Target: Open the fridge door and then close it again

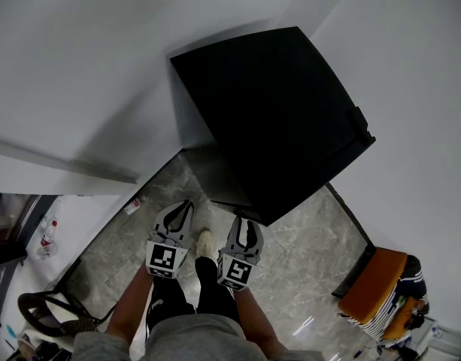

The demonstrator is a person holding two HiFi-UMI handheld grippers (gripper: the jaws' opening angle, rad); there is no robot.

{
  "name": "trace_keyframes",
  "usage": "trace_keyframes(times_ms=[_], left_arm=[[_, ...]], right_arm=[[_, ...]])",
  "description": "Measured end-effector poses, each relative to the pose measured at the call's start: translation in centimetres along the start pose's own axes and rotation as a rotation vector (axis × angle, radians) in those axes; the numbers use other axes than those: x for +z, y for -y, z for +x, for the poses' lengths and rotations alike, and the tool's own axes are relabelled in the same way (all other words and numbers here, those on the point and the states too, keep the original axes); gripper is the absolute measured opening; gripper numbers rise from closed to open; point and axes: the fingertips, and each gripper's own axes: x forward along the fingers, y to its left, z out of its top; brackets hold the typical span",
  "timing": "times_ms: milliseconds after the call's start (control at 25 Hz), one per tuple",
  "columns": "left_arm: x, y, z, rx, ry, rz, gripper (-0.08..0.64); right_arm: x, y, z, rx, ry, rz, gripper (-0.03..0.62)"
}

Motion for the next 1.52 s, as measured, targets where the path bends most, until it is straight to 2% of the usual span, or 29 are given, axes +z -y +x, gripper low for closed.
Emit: trace_keyframes(times_ms=[280,520,800,920,1120,1360,1520], left_arm=[[0.9,0.1,-0.6,-0.007,0.007,0.009,0.026],[3.2,-0.3,-2.1,-0.014,0.030,-0.015,0.026],[7.7,0.8,-4.0,-0.070,0.055,0.011,0.026],[9.7,1.6,-4.9,-0.109,0.072,0.028,0.026],[11.5,2.0,-6.1,-0.153,0.082,0.051,0.026],[13.3,2.4,-7.0,-0.207,0.093,0.065,0.026],[13.6,2.7,-7.4,-0.234,0.090,0.063,0.026]], right_arm=[[0.6,0.0,-1.0,0.062,-0.019,0.040,0.112],[4.8,-2.1,-3.7,0.220,0.032,0.025,0.110],[10.5,-2.5,-5.9,0.257,0.108,-0.003,0.095],[12.5,-2.5,-6.8,0.233,0.146,0.002,0.087],[15.1,-2.3,-8.1,0.187,0.141,0.015,0.078],[16.5,-2.0,-9.7,0.138,0.168,0.030,0.064],[15.6,-1.4,-10.3,0.109,0.179,0.026,0.052]])
